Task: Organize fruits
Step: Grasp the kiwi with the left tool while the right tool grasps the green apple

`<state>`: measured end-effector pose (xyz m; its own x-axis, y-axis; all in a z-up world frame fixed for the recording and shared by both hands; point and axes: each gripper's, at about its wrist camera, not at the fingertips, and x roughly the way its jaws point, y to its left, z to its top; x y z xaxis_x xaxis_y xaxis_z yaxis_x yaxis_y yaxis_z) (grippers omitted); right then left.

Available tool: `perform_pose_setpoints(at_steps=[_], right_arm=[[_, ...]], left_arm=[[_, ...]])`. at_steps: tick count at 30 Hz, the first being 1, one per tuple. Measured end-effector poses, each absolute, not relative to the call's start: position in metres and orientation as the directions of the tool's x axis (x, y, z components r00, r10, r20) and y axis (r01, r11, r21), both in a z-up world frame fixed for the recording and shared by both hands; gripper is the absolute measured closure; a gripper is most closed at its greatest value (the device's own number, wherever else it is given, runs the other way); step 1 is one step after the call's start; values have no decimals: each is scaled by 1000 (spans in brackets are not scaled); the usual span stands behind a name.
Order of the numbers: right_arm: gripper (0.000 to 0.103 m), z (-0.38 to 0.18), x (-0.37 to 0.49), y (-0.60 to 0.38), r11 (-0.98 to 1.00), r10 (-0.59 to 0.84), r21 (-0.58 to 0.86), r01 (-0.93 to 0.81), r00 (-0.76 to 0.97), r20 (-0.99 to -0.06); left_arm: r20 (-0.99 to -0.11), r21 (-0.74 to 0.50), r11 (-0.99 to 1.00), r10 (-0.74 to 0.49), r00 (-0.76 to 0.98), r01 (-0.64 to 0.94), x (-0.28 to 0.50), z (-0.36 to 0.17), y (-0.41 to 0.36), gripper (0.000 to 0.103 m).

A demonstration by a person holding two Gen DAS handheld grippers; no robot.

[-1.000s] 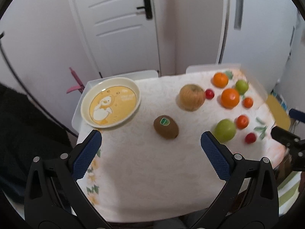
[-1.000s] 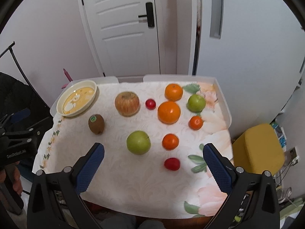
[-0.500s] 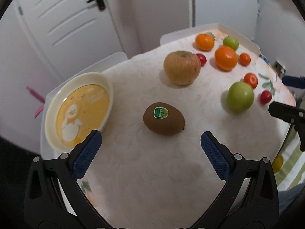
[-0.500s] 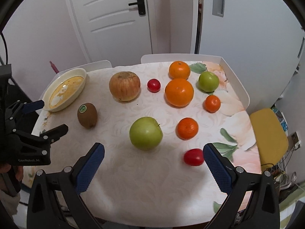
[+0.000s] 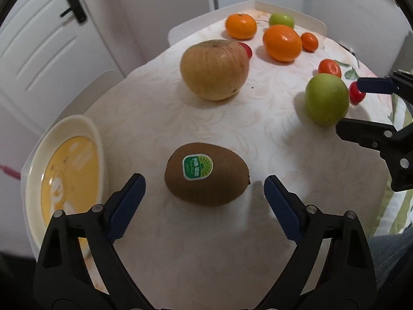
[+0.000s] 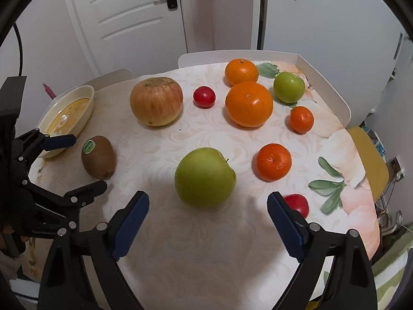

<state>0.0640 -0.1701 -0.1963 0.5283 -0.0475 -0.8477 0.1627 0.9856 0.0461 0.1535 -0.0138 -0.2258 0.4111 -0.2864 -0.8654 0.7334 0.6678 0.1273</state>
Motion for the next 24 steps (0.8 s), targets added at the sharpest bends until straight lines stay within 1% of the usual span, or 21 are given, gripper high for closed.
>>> perform_pose_setpoints(at_steps=[5, 6, 7, 9, 11, 13, 18, 24], right_arm=[[12, -203, 71, -170, 981, -71, 33, 192, 514, -855], [13, -205, 73, -169, 980, -73, 33, 195, 512, -856], [16, -206, 74, -169, 980, -74, 33, 198, 510, -857], [19, -209, 78, -169, 980, -73, 32, 198, 500, -863], [22, -211, 80, -169, 980, -72, 31, 199, 493, -867], [26, -213, 81, -168, 980, -68, 34, 198, 487, -871], [27, -216, 88, -167, 980, -59, 40, 193, 482, -874], [31, -215, 93, -165, 986, -46, 39, 163, 485, -874]], left_arm=[[-871, 120, 639, -299, 389, 760, 159, -234, -18, 11], [-873, 116, 636, -301, 384, 763, 160, -235, -18, 17], [-875, 107, 634, -306, 375, 766, 161, -235, -18, 21], [-878, 92, 633, -312, 362, 768, 162, -236, -17, 24], [-879, 84, 632, -317, 357, 771, 163, -236, -17, 29], [-878, 83, 635, -318, 358, 768, 163, -236, -16, 29], [-878, 80, 656, -310, 364, 751, 161, -234, -12, 30], [-877, 98, 675, -288, 384, 731, 158, -234, -13, 30]])
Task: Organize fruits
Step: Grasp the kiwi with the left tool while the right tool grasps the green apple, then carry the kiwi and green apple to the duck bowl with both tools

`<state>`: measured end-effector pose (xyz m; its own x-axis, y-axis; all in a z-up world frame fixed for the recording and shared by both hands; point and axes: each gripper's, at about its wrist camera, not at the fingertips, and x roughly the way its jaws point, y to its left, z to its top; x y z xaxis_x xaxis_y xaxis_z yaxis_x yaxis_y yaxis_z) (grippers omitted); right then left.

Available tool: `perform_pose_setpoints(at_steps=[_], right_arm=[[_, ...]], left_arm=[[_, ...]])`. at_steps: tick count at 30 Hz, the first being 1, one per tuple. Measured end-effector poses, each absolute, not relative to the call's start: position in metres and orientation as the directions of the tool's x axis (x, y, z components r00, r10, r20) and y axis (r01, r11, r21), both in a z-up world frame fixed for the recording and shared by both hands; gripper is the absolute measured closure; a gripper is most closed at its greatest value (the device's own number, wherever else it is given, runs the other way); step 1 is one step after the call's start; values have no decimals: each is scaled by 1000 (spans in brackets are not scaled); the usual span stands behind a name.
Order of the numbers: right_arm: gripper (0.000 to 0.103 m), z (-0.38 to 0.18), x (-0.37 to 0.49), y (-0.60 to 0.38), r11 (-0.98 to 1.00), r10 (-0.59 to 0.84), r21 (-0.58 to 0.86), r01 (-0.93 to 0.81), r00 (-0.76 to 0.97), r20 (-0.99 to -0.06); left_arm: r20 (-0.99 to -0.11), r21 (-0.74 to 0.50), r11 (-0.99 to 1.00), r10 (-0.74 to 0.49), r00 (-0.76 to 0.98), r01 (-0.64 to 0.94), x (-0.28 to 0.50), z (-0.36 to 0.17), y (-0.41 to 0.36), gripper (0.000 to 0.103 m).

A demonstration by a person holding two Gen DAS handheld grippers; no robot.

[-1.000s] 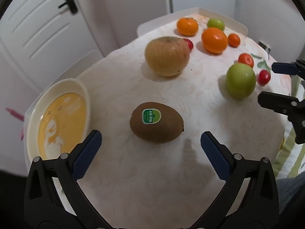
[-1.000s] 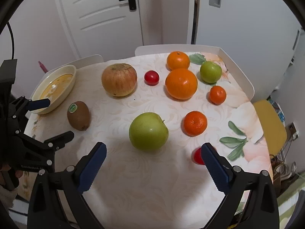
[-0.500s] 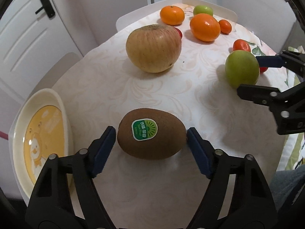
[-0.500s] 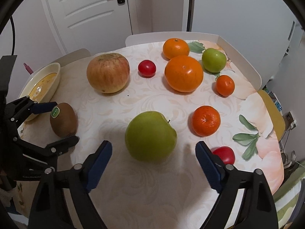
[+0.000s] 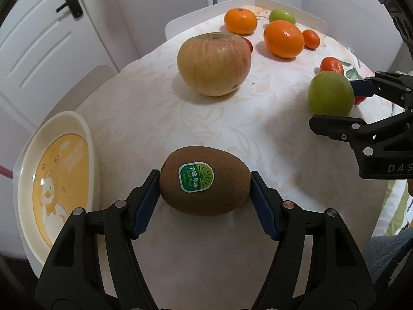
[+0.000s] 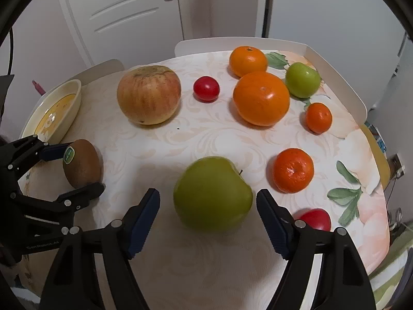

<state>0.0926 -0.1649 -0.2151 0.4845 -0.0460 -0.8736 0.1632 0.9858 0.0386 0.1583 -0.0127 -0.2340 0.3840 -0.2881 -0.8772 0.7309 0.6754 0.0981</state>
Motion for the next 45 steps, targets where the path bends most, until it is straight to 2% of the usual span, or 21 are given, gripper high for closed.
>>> perform_pose_setpoints(at_steps=[8, 11, 13, 23, 29, 36, 45], right_arm=[[34, -213, 95, -163, 993, -28, 33, 116, 492, -870], [40, -214, 95, -164, 995, -25, 25, 95, 492, -870], [49, -213, 94, -164, 997, -35, 3, 74, 495, -868], [50, -206, 91, -167, 999, 27, 10, -37, 514, -858], [50, -180, 88, -165, 989, 99, 22, -144, 547, -831], [50, -145, 99, -157, 956, 207, 39, -291, 572, -794], [50, -107, 130, -112, 908, 314, 62, -414, 576, -755]], left_arm=[[-878, 105, 715, -260, 402, 692, 152, -233, -7, 31], [-878, 108, 734, -246, 410, 671, 149, -232, -5, 31], [-878, 110, 749, -234, 417, 653, 146, -231, -3, 31], [-864, 94, 851, -188, 467, 516, 126, -208, 11, 32], [-837, 64, 926, -153, 525, 372, 114, -177, 20, 32], [-782, 82, 974, -68, 620, 210, 104, -136, 41, 32], [-750, 70, 992, -14, 661, 101, 131, -110, 92, 32]])
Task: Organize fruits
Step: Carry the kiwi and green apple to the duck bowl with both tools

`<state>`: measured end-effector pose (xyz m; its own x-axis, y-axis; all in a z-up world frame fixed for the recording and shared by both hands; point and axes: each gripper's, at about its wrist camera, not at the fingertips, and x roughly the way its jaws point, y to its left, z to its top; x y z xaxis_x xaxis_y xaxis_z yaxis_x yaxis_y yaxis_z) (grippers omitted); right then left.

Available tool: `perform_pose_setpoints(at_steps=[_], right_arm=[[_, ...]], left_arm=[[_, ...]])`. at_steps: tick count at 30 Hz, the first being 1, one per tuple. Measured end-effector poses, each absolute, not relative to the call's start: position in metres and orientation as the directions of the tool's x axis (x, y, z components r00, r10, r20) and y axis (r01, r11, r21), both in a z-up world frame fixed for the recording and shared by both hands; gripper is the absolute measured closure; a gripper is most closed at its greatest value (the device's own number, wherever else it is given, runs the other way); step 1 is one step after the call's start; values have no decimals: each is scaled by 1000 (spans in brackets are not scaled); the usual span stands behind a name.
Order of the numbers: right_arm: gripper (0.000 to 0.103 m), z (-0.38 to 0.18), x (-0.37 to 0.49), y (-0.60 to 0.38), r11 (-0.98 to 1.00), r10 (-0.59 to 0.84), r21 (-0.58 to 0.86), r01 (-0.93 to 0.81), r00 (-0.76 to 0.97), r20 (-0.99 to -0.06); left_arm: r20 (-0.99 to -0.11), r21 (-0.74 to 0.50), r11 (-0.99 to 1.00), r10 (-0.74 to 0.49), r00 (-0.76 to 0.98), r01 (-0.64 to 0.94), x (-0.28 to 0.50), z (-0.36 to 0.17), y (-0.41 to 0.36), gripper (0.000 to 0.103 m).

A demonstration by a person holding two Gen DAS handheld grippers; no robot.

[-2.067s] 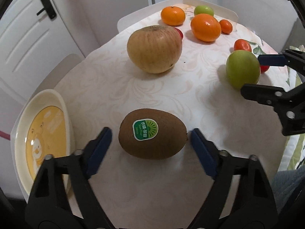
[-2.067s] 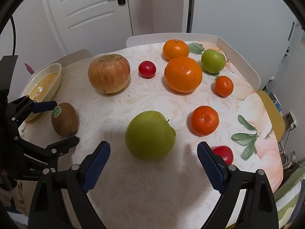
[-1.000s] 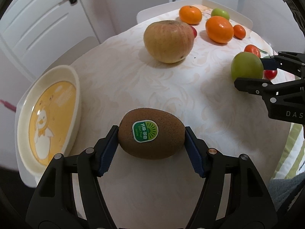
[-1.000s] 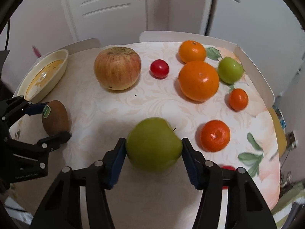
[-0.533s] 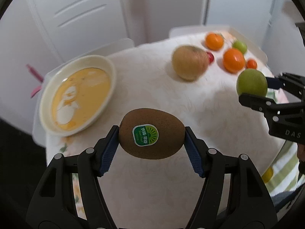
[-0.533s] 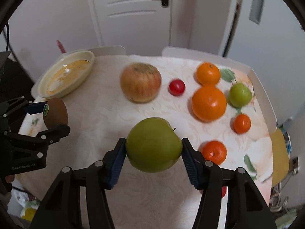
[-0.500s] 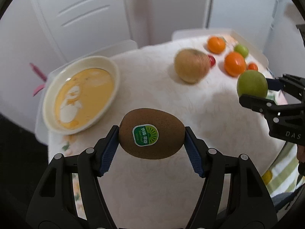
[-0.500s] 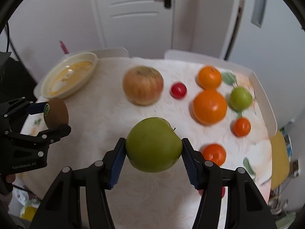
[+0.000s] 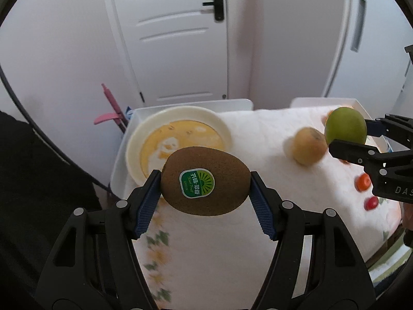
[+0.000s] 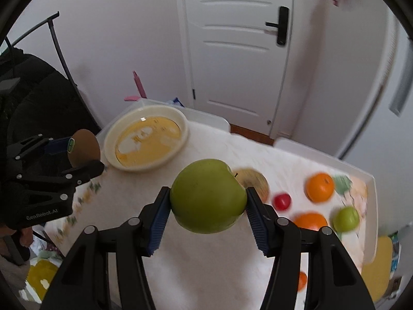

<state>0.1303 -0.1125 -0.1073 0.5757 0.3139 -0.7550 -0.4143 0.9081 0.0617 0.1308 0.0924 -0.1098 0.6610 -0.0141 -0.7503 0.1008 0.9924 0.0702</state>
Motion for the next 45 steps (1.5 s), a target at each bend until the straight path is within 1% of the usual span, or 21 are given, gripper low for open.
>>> perform_pose_setpoints(at_steps=[3, 8, 15, 27, 34, 35, 36, 37, 38, 40, 45], right_arm=[[50, -103, 148, -93, 902, 341, 95, -420, 564, -752], [50, -106, 176, -59, 900, 353, 107, -423, 563, -747], [50, -121, 214, -31, 913, 338, 120, -391, 557, -758], [50, -146, 259, -18, 942, 282, 120, -313, 548, -788], [50, -155, 269, -17, 952, 257, 114, -283, 542, -800], [50, -155, 270, -18, 954, 254, 113, -278, 543, -801], [50, -156, 272, -18, 955, 252, 113, -276, 543, -801], [50, -156, 272, -19, 955, 250, 113, -273, 544, -801], [50, -155, 273, -19, 956, 247, 112, -270, 544, -802], [50, -154, 272, -19, 958, 242, 109, -265, 546, -802], [50, -150, 271, -20, 960, 234, 101, -262, 549, -802]], left_arm=[[-750, 75, 993, -7, 661, 95, 150, -110, 110, 32], [-758, 95, 989, -1, 652, 112, 182, -121, 131, 32], [-779, 95, 985, -18, 626, 146, 232, -149, 154, 32], [-808, 115, 970, -35, 588, 216, 297, -197, 154, 32], [-816, 118, 963, -44, 576, 241, 309, -209, 152, 31], [-816, 114, 963, -49, 576, 244, 309, -209, 153, 31], [-812, 112, 962, -55, 581, 247, 308, -207, 153, 24], [-807, 112, 963, -57, 588, 247, 307, -205, 153, 9], [-796, 111, 964, -60, 602, 243, 304, -201, 154, 2], [-778, 100, 965, -75, 623, 241, 301, -194, 157, 0], [-783, 76, 972, -80, 617, 223, 290, -184, 167, 0]])
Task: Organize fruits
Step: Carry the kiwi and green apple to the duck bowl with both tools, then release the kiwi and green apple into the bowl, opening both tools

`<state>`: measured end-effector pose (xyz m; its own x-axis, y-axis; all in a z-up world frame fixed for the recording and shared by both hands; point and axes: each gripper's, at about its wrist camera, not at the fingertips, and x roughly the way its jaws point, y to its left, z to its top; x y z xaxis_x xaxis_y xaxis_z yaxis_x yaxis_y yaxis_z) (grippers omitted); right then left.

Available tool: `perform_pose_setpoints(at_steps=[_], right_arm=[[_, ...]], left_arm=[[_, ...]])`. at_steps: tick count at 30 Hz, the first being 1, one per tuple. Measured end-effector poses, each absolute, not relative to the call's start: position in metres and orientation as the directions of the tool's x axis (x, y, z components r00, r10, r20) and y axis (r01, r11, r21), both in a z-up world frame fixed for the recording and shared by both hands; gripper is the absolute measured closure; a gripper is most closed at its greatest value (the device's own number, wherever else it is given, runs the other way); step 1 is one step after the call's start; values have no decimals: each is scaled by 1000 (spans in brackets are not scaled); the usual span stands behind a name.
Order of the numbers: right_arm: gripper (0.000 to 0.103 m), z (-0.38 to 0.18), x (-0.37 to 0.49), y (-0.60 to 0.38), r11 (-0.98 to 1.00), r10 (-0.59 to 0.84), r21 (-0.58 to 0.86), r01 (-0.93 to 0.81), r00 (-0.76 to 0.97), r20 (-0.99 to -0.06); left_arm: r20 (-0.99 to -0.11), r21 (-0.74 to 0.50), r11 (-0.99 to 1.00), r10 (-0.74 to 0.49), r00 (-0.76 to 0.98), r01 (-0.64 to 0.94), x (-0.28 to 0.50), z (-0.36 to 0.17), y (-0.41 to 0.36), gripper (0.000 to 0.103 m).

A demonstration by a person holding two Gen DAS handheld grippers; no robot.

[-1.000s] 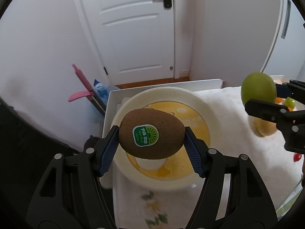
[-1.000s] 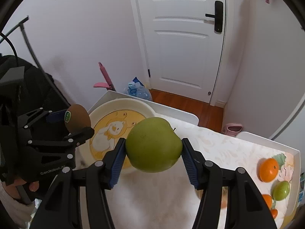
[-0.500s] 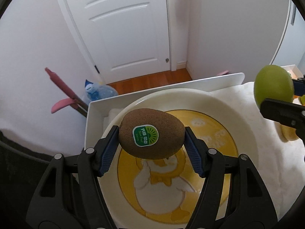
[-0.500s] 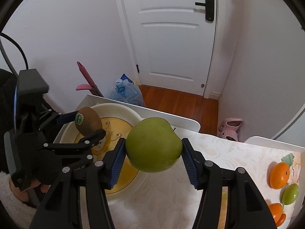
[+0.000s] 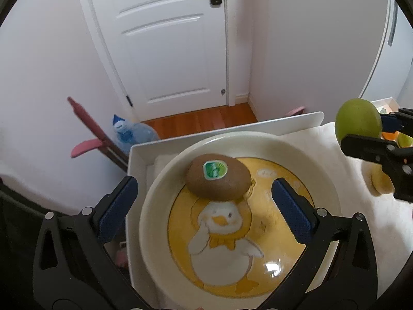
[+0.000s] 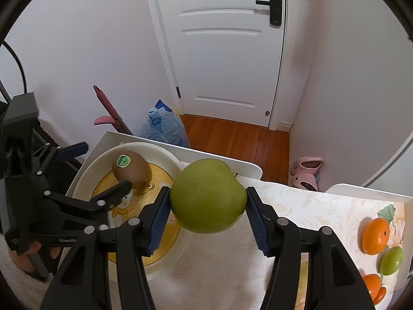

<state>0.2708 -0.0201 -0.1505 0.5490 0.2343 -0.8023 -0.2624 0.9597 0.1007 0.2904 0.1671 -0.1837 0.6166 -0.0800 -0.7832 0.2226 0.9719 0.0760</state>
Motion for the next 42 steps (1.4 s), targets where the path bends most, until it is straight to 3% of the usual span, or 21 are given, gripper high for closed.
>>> perform_pose_setpoints(at_steps=[16, 25, 42], right_arm=[[50, -147, 269, 3, 914, 294, 83, -397, 507, -811], [50, -172, 274, 29, 872, 320, 73, -484, 451, -833], [50, -206, 281, 57, 830, 254, -42, -557, 444, -859]], left_arm=[[-801, 58, 993, -17, 599, 107, 243, -161, 189, 0], [-818, 55, 996, 8, 575, 65, 227, -168, 202, 0], [-836, 17, 999, -12, 549, 48, 226, -183, 213, 0]])
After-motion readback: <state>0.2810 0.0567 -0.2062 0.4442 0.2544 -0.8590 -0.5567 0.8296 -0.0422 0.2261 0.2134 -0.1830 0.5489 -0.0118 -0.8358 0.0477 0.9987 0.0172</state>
